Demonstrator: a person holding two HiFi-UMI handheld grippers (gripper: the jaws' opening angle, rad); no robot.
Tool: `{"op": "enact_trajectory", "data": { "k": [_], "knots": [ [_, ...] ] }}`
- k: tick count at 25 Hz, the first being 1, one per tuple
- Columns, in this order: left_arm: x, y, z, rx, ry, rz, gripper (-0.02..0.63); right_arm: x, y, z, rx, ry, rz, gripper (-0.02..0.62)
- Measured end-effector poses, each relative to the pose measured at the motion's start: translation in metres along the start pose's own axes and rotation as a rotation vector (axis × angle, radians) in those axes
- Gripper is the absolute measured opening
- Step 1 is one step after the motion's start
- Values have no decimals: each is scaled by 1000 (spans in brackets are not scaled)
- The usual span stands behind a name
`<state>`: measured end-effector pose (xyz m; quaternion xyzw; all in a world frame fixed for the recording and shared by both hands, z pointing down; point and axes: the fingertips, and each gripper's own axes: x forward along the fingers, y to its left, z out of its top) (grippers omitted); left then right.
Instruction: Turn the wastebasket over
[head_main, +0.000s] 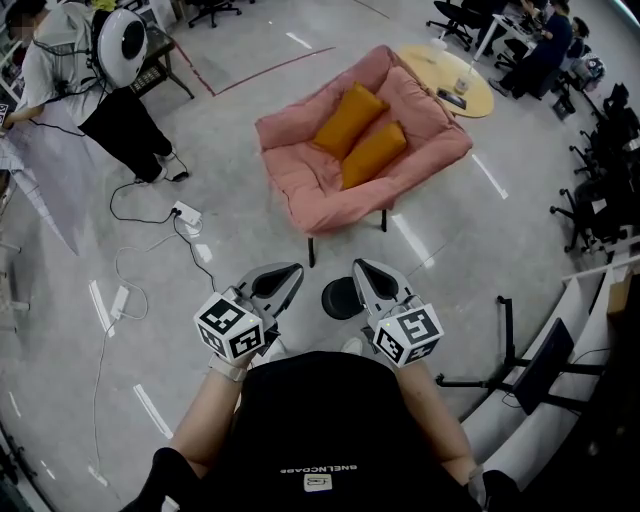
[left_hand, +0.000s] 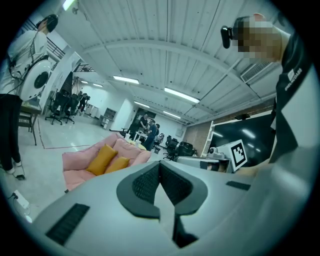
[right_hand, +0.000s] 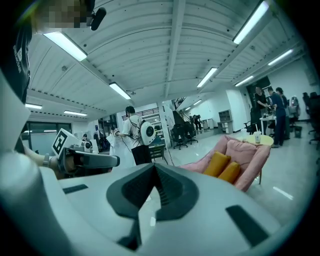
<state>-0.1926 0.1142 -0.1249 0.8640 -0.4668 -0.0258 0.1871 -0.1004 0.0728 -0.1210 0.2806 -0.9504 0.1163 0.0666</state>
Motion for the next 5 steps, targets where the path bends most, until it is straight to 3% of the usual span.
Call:
{"op": "enact_trajectory", "data": {
  "k": [5],
  "knots": [
    [0,9,3,23,8,17,14,7,2,1,-12,3,10,9]
  ]
}}
